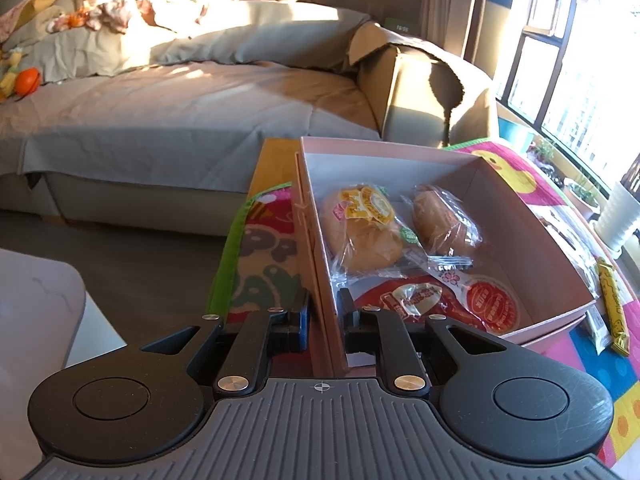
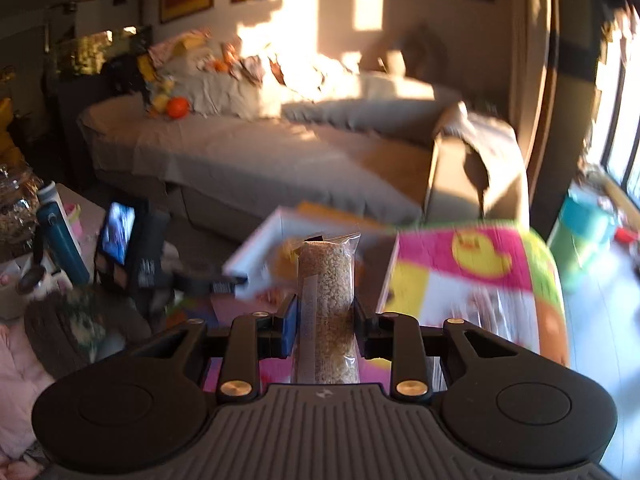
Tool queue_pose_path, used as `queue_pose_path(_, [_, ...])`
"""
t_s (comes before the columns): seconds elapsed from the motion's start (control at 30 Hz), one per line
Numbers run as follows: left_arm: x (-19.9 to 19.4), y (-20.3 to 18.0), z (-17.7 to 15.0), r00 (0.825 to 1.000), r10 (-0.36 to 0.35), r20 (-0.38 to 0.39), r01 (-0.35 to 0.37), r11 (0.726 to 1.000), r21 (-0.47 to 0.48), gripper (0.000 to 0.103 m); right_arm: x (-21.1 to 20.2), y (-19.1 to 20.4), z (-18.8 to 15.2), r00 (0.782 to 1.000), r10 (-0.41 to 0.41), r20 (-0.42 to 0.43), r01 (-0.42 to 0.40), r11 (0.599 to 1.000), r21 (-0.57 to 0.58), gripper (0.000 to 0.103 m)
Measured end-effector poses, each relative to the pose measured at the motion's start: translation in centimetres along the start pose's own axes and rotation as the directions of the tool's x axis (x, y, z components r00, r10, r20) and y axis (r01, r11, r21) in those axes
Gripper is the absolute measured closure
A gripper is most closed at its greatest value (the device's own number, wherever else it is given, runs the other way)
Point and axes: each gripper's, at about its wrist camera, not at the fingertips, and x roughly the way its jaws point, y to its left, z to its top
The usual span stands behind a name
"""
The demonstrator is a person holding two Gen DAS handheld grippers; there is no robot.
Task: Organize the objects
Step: 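Carry the granola bar into the pink box and release it, then grasp the brown cookie packet with white label using the right tool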
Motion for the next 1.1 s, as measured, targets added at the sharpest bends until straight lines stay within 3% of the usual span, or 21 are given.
queue_pose_path(0.13, [0.0, 0.0, 0.0, 1.0, -0.005, 0.001, 0.005, 1.0, -0.004, 0.086, 2.0, -0.1, 2.9, 0.998, 0.005, 0.059, -0.005, 1.0, -0.001, 0.075])
queue_pose_path(0.37, [0.0, 0.0, -0.1, 1.0, -0.013, -0.002, 0.013, 1.0, 0.0, 0.085, 9.4, -1.0, 6.4, 0.995, 0.07, 0.075, -0.078, 0.991, 0.111, 0.075])
queue_pose_path(0.47, [0.0, 0.0, -0.1, 1.0, -0.016, -0.004, 0.016, 1.0, 0.001, 0.085, 11.9, -1.7, 6.6, 0.997, 0.047, 0.058, -0.055, 0.988, 0.143, 0.059])
queue_pose_path(0.53, [0.0, 0.1, 0.0, 1.0, -0.017, -0.005, 0.017, 1.0, 0.0, 0.085, 12.4, -2.3, 6.2, 0.998, 0.048, 0.049, -0.056, 0.985, 0.165, 0.056])
queue_pose_path(0.73, [0.1, 0.0, 0.0, 1.0, -0.013, -0.002, 0.013, 1.0, -0.002, 0.085, 10.3, -6.1, 2.7, 0.996, -0.078, 0.031, 0.071, 0.98, 0.184, 0.047])
queue_pose_path(0.9, [0.2, 0.0, -0.1, 1.0, -0.014, 0.002, 0.014, 1.0, -0.01, 0.085, 8.7, -11.2, -1.7, 0.971, -0.234, -0.059, 0.241, 0.944, 0.224, 0.038])
queue_pose_path(1.1, [0.3, -0.2, -0.2, 1.0, -0.007, 0.002, 0.007, 1.0, -0.009, 0.085, 9.4, -13.9, -7.9, 0.942, -0.251, -0.223, 0.31, 0.904, 0.295, 0.037])
